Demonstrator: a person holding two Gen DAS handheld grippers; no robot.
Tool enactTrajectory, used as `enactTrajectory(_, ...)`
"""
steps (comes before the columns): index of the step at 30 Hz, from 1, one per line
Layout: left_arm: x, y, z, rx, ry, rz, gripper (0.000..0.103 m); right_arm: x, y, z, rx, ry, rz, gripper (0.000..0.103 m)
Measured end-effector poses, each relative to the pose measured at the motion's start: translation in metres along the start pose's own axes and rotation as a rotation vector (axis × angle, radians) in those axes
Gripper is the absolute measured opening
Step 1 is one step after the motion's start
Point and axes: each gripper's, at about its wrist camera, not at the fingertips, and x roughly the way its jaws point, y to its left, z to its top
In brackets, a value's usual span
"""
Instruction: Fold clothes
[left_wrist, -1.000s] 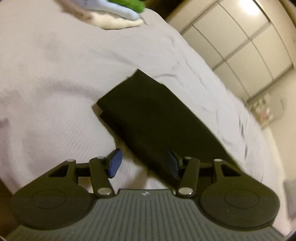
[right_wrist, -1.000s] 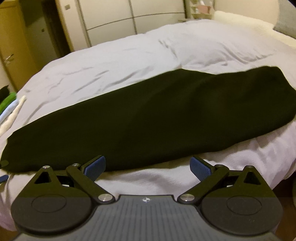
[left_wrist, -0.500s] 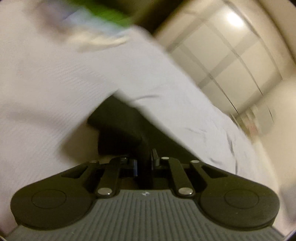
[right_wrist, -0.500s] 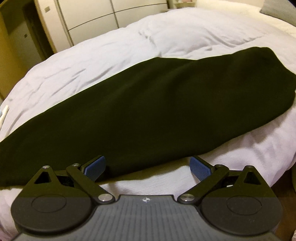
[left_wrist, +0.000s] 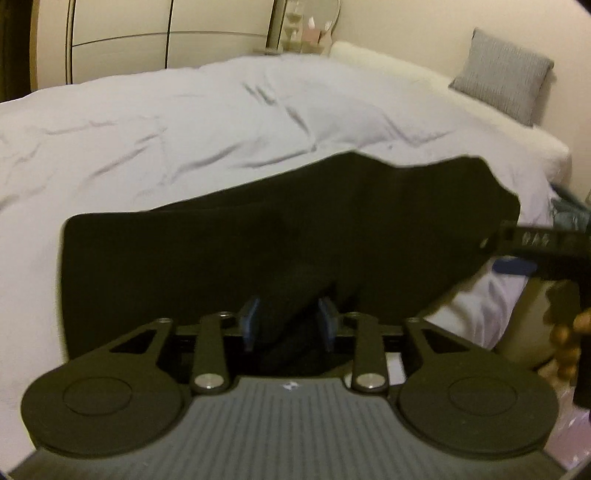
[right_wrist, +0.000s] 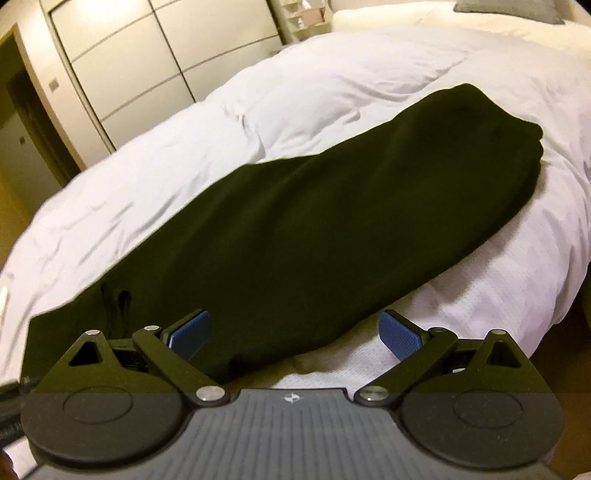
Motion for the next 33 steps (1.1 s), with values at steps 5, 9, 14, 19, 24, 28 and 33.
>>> enactTrajectory(5, -0.032, 0.057, 0.001, -0.029, 0.037, 0.097, 0.034, -0.003, -0.009, -0.001, 0.115, 0.007, 0.194, 0.086)
enactTrajectory(9, -0.032, 0.092, 0.007, -0.044, 0.068, 0.13, 0.034, 0.012, 0.007, -0.01, 0.246, 0.106, 0.455, 0.065)
enactTrajectory(14, -0.023, 0.1, 0.016, -0.054, 0.081, 0.092, 0.036, 0.047, 0.04, -0.026, 0.339, 0.24, 0.601, 0.064)
enactTrajectory(19, -0.02, 0.104, 0.016, -0.026, 0.094, 0.09, 0.043, 0.068, 0.055, -0.028, 0.343, 0.258, 0.582, 0.061)
enactTrajectory(24, -0.015, 0.105, 0.022, -0.012, 0.104, 0.074, 0.043, 0.073, 0.078, -0.025, 0.203, 0.252, 0.547, 0.026)
enactTrajectory(28, -0.011, 0.095, 0.036, 0.026, 0.095, 0.042, 0.043, 0.059, 0.095, -0.022, 0.007, 0.158, 0.491, 0.006)
enactTrajectory(33, -0.002, 0.066, 0.061, 0.116, 0.063, -0.062, 0.044, 0.008, 0.06, 0.02, -0.103, -0.111, 0.398, 0.005)
